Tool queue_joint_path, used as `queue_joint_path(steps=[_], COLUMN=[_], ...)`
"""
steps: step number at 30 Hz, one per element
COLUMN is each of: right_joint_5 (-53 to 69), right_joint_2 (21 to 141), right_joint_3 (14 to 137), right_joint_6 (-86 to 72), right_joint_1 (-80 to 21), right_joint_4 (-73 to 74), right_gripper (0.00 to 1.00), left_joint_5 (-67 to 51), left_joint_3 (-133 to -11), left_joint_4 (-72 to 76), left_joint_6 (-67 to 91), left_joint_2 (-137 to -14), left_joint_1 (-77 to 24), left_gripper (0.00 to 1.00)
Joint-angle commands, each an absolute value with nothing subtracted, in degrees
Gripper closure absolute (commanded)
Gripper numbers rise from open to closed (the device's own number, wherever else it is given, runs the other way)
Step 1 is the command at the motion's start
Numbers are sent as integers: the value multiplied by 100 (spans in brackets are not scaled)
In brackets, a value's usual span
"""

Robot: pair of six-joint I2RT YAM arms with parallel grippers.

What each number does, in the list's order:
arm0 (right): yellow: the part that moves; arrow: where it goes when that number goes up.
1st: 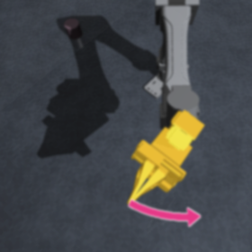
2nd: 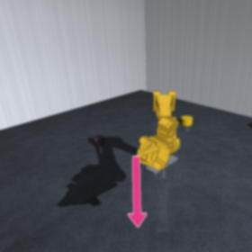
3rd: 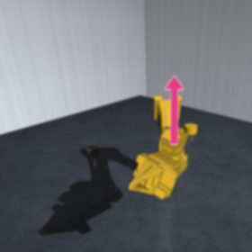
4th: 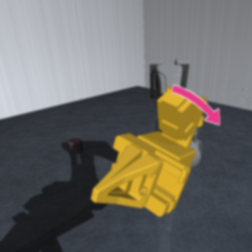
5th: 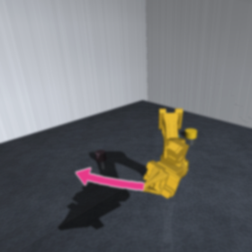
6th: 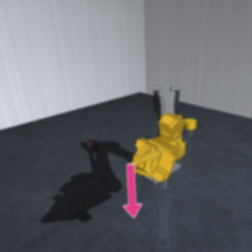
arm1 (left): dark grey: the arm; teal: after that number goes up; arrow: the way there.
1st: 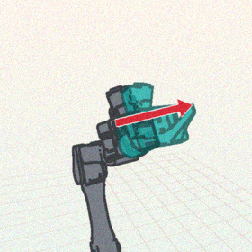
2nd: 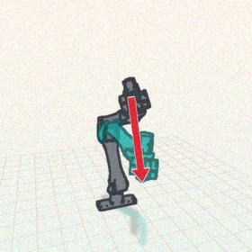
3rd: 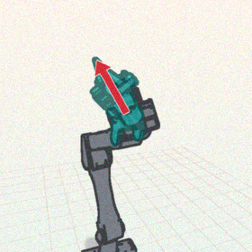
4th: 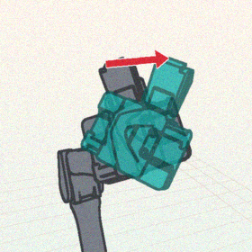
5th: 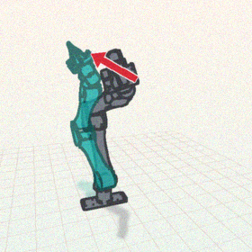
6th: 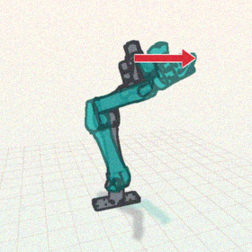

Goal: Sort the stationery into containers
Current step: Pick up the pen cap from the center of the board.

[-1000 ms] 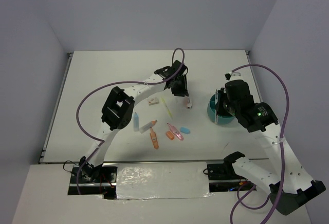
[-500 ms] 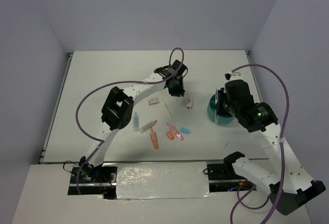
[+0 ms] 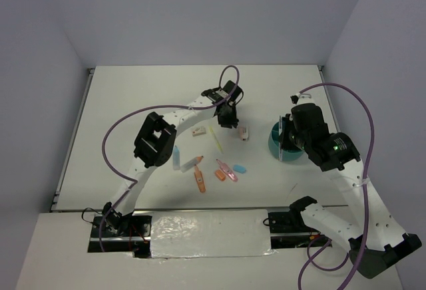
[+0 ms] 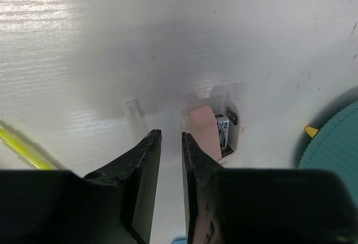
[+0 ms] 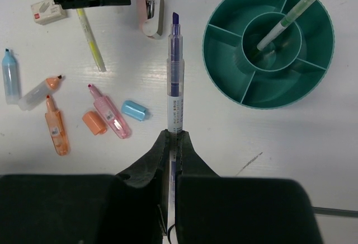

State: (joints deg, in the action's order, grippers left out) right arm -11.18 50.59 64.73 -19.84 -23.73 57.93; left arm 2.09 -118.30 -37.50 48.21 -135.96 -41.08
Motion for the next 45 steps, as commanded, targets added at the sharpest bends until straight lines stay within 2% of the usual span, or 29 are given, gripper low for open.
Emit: queue_joint_path(steps=[1, 20, 45], right_joint_5=[-1178, -1151, -1099], right_joint_2=[4992, 5001, 4834], right_joint_3=[6732, 6750, 6680], right_joint_6=[-1898, -1863, -1854], right_joint_1=[-2347, -2347, -2347], right_joint_4=[5783, 5801, 5862], right_gripper=[100, 100, 100], left_joint_5=[202, 44, 95], left_joint_3=[-11944, -11988, -12260], left_joint_4=[-3674, -3621, -3823], left_joint_6=[4799, 4851, 4878], left_joint_2=[-13632, -13852, -14176], left_joint_1=[-4122, -4192, -4306], left_gripper=[66, 67, 64])
